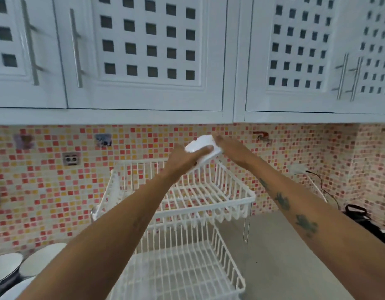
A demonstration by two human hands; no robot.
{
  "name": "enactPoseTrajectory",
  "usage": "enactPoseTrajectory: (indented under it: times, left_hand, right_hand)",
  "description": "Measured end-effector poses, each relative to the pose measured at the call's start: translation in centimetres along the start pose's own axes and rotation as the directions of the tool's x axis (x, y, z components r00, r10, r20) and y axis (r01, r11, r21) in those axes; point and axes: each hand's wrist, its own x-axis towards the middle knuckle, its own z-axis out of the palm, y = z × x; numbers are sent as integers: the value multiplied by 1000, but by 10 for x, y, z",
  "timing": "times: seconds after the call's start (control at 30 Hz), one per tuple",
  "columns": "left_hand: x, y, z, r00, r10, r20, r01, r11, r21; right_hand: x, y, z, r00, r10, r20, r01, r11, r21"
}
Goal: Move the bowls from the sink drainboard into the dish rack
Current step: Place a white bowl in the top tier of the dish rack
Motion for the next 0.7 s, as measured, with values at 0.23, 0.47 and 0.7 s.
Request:
enactPoseTrajectory:
  times: [0.23,0.47,0.7]
  left_hand:
    - [13,-39,25,999,40,24,-46,939,341]
    - [22,-68,38,988,-83,134,1,855,519]
    - [22,-74,47,963,-192,187,30,770,637]
  right_hand:
    - [21,38,39,972,218,94,-214,976,-43]
    - [36,65,63,936,323,142,-303,942,-147]
    - [47,86,76,925,370,89,-327,892,-313]
